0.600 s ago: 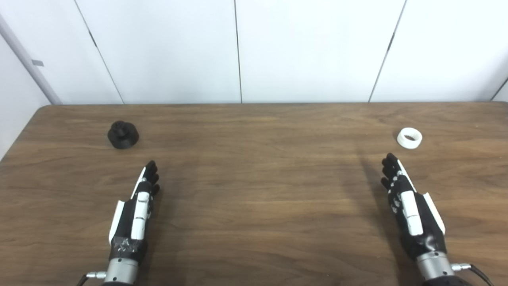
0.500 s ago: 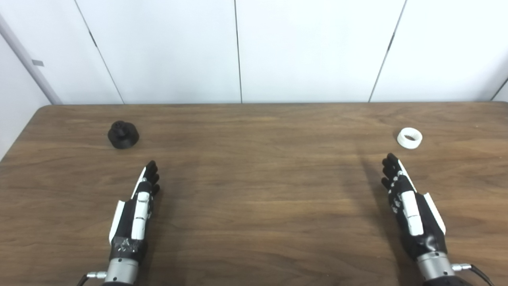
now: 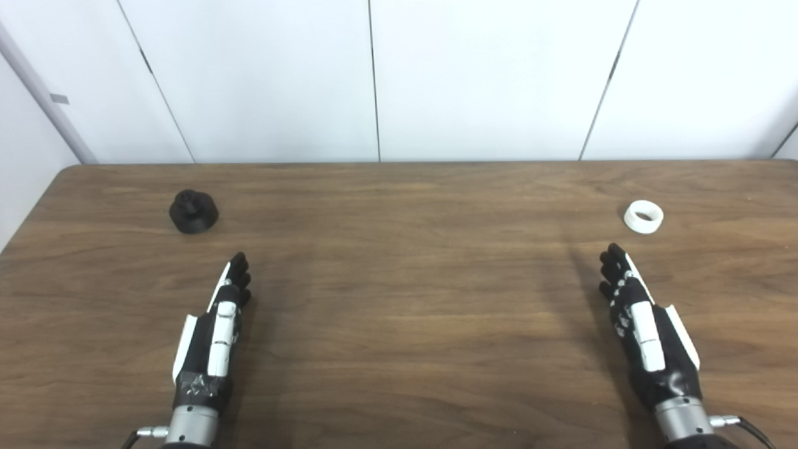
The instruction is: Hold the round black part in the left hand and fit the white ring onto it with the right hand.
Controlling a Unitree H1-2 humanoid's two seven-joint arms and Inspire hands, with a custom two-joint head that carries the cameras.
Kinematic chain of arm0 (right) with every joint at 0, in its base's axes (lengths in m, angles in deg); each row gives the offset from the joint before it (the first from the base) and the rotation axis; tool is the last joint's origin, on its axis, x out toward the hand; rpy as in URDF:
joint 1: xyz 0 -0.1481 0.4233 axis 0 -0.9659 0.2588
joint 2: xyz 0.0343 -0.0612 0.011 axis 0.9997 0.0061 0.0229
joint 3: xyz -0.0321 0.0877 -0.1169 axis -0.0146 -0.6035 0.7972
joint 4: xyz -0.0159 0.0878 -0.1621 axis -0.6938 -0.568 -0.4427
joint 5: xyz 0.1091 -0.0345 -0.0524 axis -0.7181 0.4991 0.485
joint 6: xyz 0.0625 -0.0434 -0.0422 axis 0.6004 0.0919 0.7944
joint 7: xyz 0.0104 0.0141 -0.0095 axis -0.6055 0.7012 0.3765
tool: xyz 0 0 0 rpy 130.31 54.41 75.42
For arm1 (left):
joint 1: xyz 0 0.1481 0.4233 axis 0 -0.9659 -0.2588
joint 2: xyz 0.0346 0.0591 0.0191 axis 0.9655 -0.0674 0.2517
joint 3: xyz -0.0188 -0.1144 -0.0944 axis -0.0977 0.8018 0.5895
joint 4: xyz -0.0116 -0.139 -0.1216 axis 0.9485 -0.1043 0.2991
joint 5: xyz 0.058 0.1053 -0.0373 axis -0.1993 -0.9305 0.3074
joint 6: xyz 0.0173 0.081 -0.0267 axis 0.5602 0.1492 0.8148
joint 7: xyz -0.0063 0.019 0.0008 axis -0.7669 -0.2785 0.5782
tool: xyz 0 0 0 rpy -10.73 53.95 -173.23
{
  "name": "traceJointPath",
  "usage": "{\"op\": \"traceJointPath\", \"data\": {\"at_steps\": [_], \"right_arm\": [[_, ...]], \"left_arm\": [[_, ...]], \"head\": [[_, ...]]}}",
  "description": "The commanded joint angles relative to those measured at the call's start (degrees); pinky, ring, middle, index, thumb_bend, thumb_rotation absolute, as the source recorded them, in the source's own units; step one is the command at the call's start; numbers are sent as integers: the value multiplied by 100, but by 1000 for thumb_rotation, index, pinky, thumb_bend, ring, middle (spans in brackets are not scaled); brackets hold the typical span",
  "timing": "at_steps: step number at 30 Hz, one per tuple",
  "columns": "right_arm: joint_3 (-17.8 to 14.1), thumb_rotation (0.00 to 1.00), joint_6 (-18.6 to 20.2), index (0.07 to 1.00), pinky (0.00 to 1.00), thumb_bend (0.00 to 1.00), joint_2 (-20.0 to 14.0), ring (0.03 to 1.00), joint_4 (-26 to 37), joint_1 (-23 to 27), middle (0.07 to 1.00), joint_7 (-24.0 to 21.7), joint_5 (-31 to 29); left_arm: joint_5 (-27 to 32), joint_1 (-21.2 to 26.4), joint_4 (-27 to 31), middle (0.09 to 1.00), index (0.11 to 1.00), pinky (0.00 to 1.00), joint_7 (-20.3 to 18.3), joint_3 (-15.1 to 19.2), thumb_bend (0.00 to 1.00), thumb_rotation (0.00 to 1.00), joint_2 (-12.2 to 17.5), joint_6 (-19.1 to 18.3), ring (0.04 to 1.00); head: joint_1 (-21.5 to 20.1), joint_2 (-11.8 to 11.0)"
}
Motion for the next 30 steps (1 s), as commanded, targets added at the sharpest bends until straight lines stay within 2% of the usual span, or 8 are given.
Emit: {"op": "traceJointPath", "data": {"at_steps": [1, 5, 6, 12, 16, 22, 25, 30], "right_arm": [[-62, 978, -301, 976, 1000, 552, -77, 1000, 53, 43, 980, -46, -67], [-94, 976, -493, 981, 1000, 550, -127, 1000, -118, 24, 978, -104, -172], [-106, 963, -546, 982, 1000, 564, -145, 999, -171, 16, 977, -130, -201], [-132, 945, -709, 988, 1000, 603, -226, 1000, -428, 6, 982, -243, -303], [-116, 962, -821, 1000, 1000, 606, -291, 1000, -598, 29, 997, -339, -391], [-149, 994, -1133, 1000, 1000, 612, -313, 1000, -928, 128, 1000, -419, -403], [-178, 968, -1180, 991, 1000, 575, -270, 1000, -1011, 154, 990, -358, -366], [-183, 981, -1408, 990, 1000, 523, -291, 1000, -1260, 216, 992, -405, -365]], "left_arm": [[-75, 28, 26, 1000, 1000, 1000, 36, -28, 485, 1000, -28, 255, 1000], [-190, -17, -19, 1000, 1000, 1000, 89, -86, 468, 1000, -126, 350, 1000], [-221, -40, -19, 1000, 1000, 1000, 95, -114, 456, 1000, -144, 347, 1000], [-384, -130, -18, 1000, 1000, 1000, 125, -244, 447, 1000, -199, 249, 1000], [-471, -128, -188, 1000, 1000, 1000, 151, -292, 493, 1000, -215, 399, 1000], [-505, -84, -478, 1000, 1000, 1000, 193, -317, 487, 984, -270, 689, 1000], [-551, -57, -592, 1000, 1000, 1000, 224, -334, 478, 972, -300, 784, 1000], [-609, -24, -715, 1000, 1000, 1000, 305, -349, 487, 951, -343, 868, 1000]], "head": [[99, -77], [421, -362], [540, -485], [846, -886], [1033, -1126], [1220, -1394], [1295, -1470], [1315, -1535]]}}
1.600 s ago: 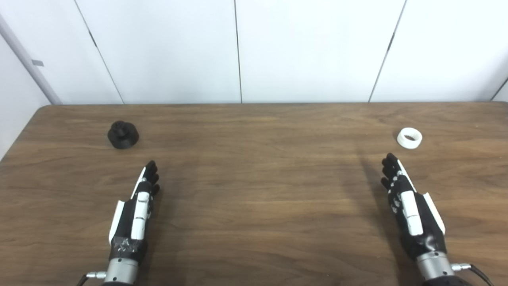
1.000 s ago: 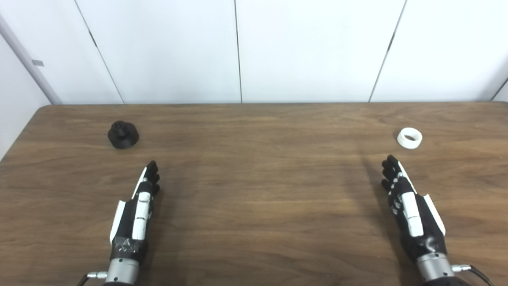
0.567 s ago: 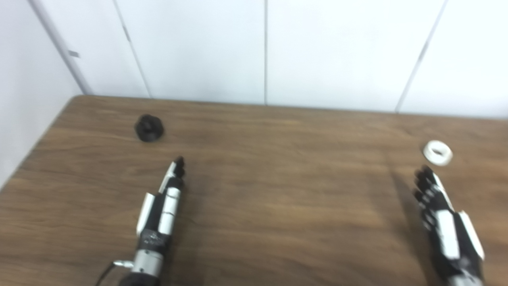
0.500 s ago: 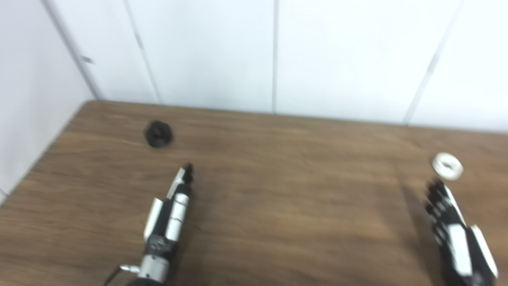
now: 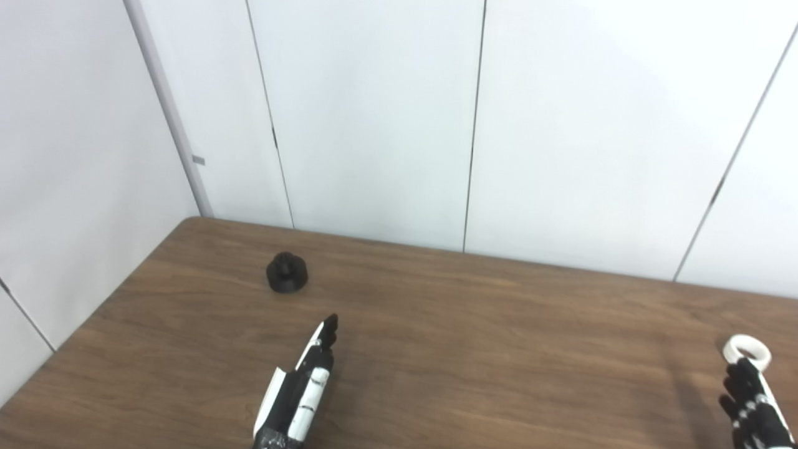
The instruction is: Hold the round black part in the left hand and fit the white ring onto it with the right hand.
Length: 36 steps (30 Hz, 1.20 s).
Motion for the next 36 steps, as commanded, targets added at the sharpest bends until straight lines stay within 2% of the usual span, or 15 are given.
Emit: {"op": "traceJointPath", "data": {"at_steps": [1, 4, 6, 12, 14, 16, 18, 21, 23, 25, 27, 30, 34, 36], "right_arm": [[31, 986, -197, 992, 1000, 520, 88, 1000, -448, -160, 992, -26, -50], [47, 997, -220, 998, 1000, 542, 82, 1000, -522, -155, 1000, -31, -32], [55, 1000, -289, 998, 1000, 514, 89, 1000, -575, -141, 1000, -43, -33], [68, 997, -386, 993, 1000, 525, 106, 1000, -679, -108, 991, -60, -28], [76, 1000, -414, 995, 1000, 528, 108, 1000, -698, -97, 997, -63, -2], [111, 1000, -390, 998, 1000, 520, 83, 1000, -649, -109, 998, -121, -13], [135, 1000, -358, 1000, 1000, 510, 48, 1000, -597, -127, 1000, -156, 4], [132, 1000, -366, 1000, 1000, 516, 23, 1000, -597, -135, 1000, -194, -33], [125, 1000, -367, 1000, 1000, 528, 22, 1000, -621, -133, 1000, -222, -72], [116, 993, -438, 1000, 1000, 551, 32, 1000, -685, -116, 1000, -245, -95], [115, 989, -493, 1000, 1000, 551, 35, 1000, -733, -105, 1000, -270, -119], [113, 991, -445, 1000, 1000, 553, 39, 1000, -667, -124, 1000, -242, -89], [111, 991, -345, 1000, 1000, 566, 37, 1000, -547, -168, 1000, -195, -43], [106, 994, -319, 1000, 1000, 582, 41, 1000, -516, -183, 1000, -163, 2]], "left_arm": [[-92, -58, -421, 1000, 1000, 1000, 85, -92, 493, 941, -186, 208, 1000], [-79, -37, -515, 1000, 1000, 1000, 108, -96, 490, 923, -198, 284, 1000], [-75, -27, -549, 1000, 1000, 1000, 121, -96, 518, 899, -203, 278, 1000], [-43, 2, -613, 1000, 1000, 1000, 69, -113, 591, 873, -158, 264, 1000], [-54, -14, -562, 1000, 1000, 1000, 35, -134, 600, 813, -136, 194, 1000], [-165, -42, -493, 1000, 1000, 1000, 62, -156, 630, 685, -131, 209, 1000], [-306, -64, -434, 1000, 1000, 1000, 125, -156, 642, 634, -139, 217, 1000], [-162, -69, -376, 1000, 1000, 1000, 125, -82, 695, 527, -169, 274, 1000], [-73, -73, -225, 1000, 1000, 1000, 165, 5, 735, 455, -194, 117, 1000], [-283, -44, -2, 1000, 1000, 1000, 272, 94, 804, 412, -160, -119, 1000], [-541, 15, 185, 1000, 1000, 1000, 352, 159, 870, 403, -83, -366, 1000], [-581, 229, 397, 1000, 998, 1000, 424, 346, 955, 383, 34, -678, 1000], [-555, 539, 531, 1000, 1000, 1000, 423, 587, 963, 327, 190, -955, 1000], [-695, 701, 523, 1000, 998, 1000, 471, 672, 967, 344, 297, -1018, 1000]], "head": [[5, 3], [-125, -62], [-170, -83], [-326, -53], [-397, -35], [-439, -22], [-439, -12], [-418, 6], [-418, 17], [-440, 19], [-464, 19], [-485, 57], [-498, 109], [-501, 115]]}}
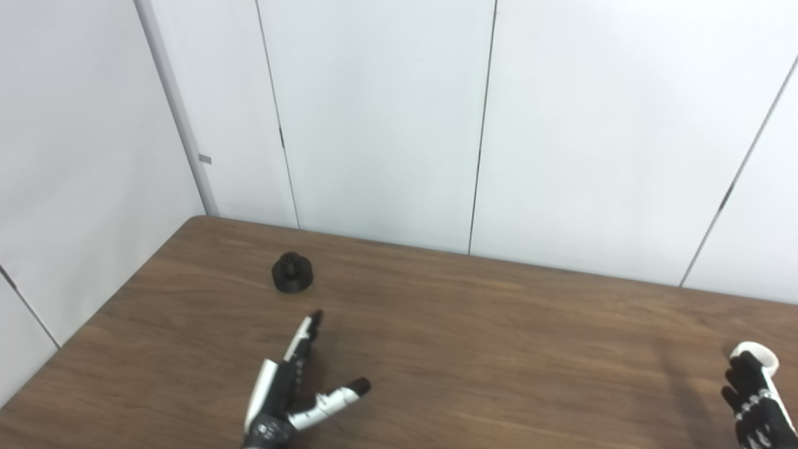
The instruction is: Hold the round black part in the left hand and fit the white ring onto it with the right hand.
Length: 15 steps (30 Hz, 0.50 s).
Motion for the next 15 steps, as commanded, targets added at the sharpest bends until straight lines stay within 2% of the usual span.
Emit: {"op": "traceJointPath", "data": {"at_steps": [1, 7, 15], "right_arm": [[66, 994, 4, 1000, 1000, 584, 121, 1000, -286, -337, 1000, 28, -11], [49, 979, 17, 1000, 1000, 594, 116, 1000, -238, -356, 1000, 21, -31], [36, 988, 31, 1000, 1000, 617, 110, 1000, -188, -389, 1000, 73, 47]], "left_arm": [[-183, 350, 162, 1000, 989, 1000, 122, 76, 980, 349, 187, 10, 1000], [-532, 781, 164, 1000, 980, 1000, 127, 133, 986, 376, 570, -601, 1000], [-667, 1127, 19, 1000, 972, 1000, 50, 166, 993, 356, 981, -958, 1000]], "head": [[-8, 23], [-2, 72], [-4, 120]]}}
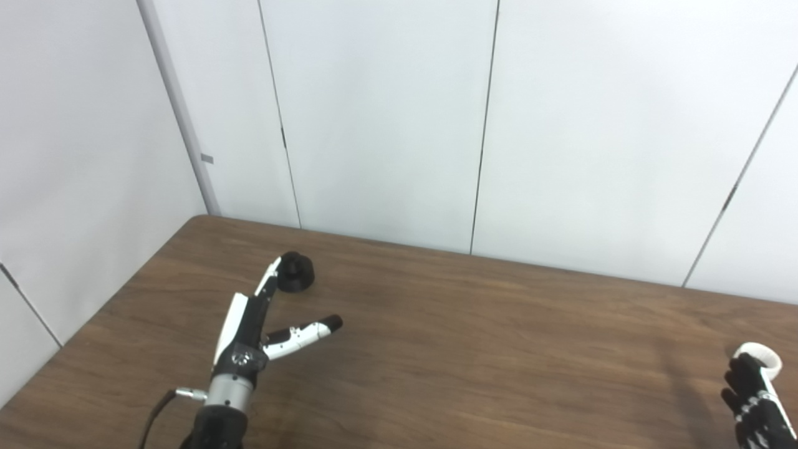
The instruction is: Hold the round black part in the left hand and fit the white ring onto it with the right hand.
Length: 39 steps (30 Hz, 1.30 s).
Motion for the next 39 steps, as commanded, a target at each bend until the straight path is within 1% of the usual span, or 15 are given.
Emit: {"op": "traceJointPath", "data": {"at_steps": [1, 3, 9, 12, 15, 17, 19, 22, 26, 29, 33, 37, 39], "right_arm": [[57, 990, 10, 1000, 1000, 618, 123, 1000, -228, -343, 1000, 43, -14], [58, 988, 61, 1000, 1000, 613, 127, 1000, -178, -367, 997, 44, -25], [48, 984, 106, 1000, 1000, 605, 128, 1000, -121, -415, 994, 61, -29], [48, 977, 175, 1000, 1000, 610, 128, 1000, -67, -443, 1000, 54, -64], [41, 975, 187, 1000, 1000, 601, 135, 1000, -26, -467, 998, 76, -28], [35, 974, 177, 1000, 1000, 606, 145, 1000, -23, -478, 994, 91, -13], [37, 973, 189, 1000, 1000, 609, 140, 1000, -17, -492, 992, 95, 2], [40, 981, 149, 1000, 1000, 602, 131, 1000, -34, -495, 995, 107, 43], [53, 976, 193, 1000, 1000, 593, 142, 1000, 4, -508, 993, 94, -1], [59, 974, 132, 1000, 1000, 594, 135, 1000, -34, -510, 988, 99, 45], [56, 980, 209, 995, 1000, 614, 135, 1000, 22, -541, 982, 176, 189], [59, 983, 247, 995, 1000, 593, 136, 1000, 97, -581, 974, 179, 203], [62, 974, 213, 994, 1000, 600, 128, 1000, 72, -580, 972, 174, 192]], "left_arm": [[-67, 296, 30, 1000, 972, 1000, 4, 62, 992, 357, 209, -26, 1000], [-108, 378, -47, 1000, 975, 1000, 3, 53, 999, 362, 311, -122, 1000], [-152, 640, -440, 1000, 983, 1000, 16, 16, 973, 345, 606, -50, 1000], [-222, 788, -614, 1000, 981, 1000, 5, -35, 964, 329, 739, -92, 1000], [-385, 904, -755, 1000, 974, 1000, 25, -107, 966, 326, 869, -128, 1000], [-540, 977, -848, 1000, 970, 1000, 33, -171, 974, 345, 966, -173, 1000], [-769, 1089, -1004, 1000, 967, 1000, 43, -279, 978, 358, 1104, -195, 1000], [-1203, 1304, -1311, 1000, 947, 1000, 78, -508, 995, 403, 1351, -202, 1000], [-1480, 1559, -1681, 1000, 906, 1000, 90, -685, 1000, 382, 1535, -179, 1000], [-1752, 1745, -1937, 1000, 893, 1000, 35, -878, 1000, 408, 1684, -255, 1000], [-1959, 1993, -2303, 1000, 862, 1000, -1, -1086, 1000, 405, 1822, -274, 1000], [-2076, 2236, -2707, 1000, 843, 1000, -11, -1267, 1000, 402, 1919, -215, 1000], [-2140, 2351, -2882, 1000, 839, 1000, 19, -1354, 1000, 414, 1950, -215, 1000]], "head": [[3, 18], [-5, 29], [-28, 72], [-32, 88], [-45, 105], [-42, 112], [-43, 122], [-53, 132], [-62, 141], [-68, 144], [-94, 157], [-101, 168], [-109, 173]]}}
